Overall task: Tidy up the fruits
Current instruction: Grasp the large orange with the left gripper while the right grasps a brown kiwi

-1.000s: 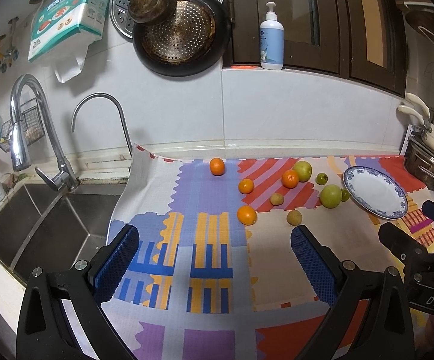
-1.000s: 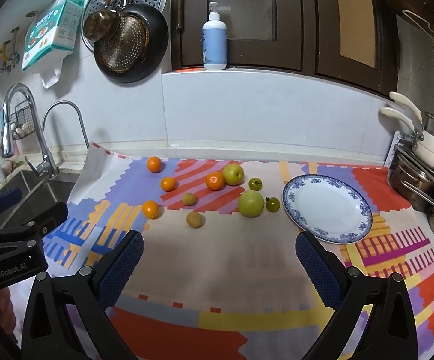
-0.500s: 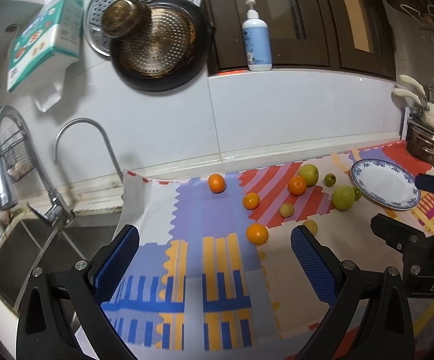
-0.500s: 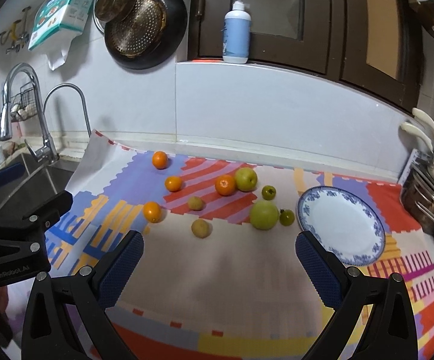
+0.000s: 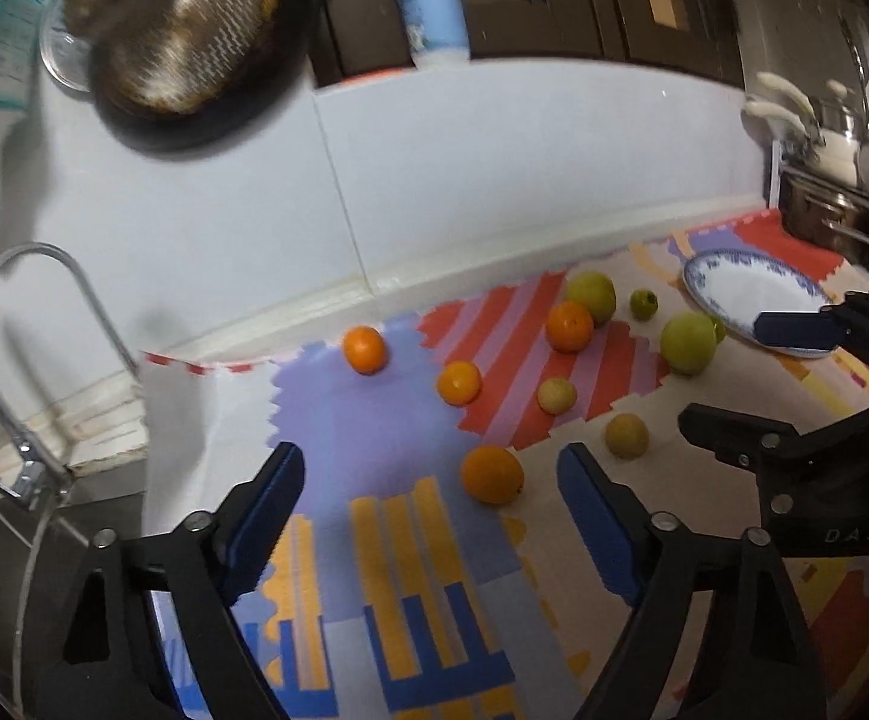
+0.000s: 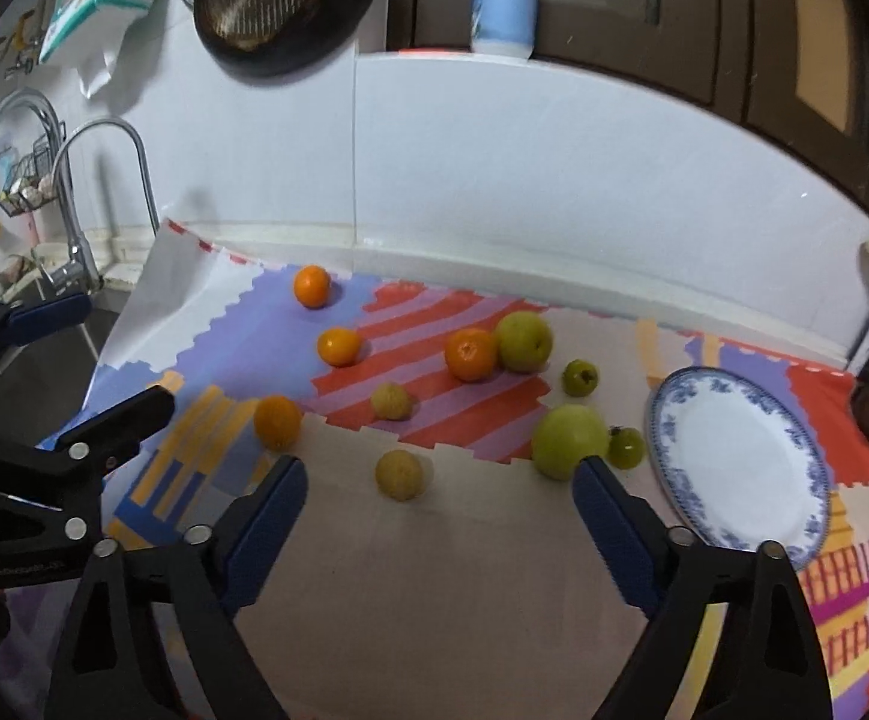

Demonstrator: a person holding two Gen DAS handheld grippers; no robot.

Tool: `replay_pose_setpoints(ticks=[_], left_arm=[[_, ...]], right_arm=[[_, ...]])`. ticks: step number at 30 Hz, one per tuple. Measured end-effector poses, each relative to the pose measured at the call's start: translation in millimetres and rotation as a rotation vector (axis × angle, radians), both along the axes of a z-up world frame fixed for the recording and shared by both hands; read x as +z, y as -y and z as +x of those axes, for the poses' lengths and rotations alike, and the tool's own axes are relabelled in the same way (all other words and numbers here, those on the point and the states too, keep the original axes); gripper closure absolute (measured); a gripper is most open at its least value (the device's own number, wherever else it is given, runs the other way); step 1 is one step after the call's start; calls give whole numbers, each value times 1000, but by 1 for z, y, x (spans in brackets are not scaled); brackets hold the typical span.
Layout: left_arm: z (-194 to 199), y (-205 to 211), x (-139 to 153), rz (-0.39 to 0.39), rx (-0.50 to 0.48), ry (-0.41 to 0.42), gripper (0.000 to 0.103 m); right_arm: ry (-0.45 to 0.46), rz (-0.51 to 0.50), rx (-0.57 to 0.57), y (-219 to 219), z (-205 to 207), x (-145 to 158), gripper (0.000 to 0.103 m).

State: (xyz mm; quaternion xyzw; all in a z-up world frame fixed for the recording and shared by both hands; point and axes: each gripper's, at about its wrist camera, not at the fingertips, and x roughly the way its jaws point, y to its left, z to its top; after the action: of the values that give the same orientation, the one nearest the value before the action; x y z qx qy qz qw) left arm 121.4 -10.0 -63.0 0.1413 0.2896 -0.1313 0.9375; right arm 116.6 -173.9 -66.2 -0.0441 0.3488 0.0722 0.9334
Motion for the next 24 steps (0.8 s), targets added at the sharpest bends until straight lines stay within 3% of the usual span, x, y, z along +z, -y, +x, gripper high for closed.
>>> replay_pose_setpoints(ticks=[13, 24], left_arm=[[50, 9, -46, -40, -100, -176, 37], [64, 18, -64, -70, -129, -277, 62]], right_arm=[[-140, 57, 56, -4, 52, -45, 44], [-197, 87, 83, -3, 62, -61, 62]])
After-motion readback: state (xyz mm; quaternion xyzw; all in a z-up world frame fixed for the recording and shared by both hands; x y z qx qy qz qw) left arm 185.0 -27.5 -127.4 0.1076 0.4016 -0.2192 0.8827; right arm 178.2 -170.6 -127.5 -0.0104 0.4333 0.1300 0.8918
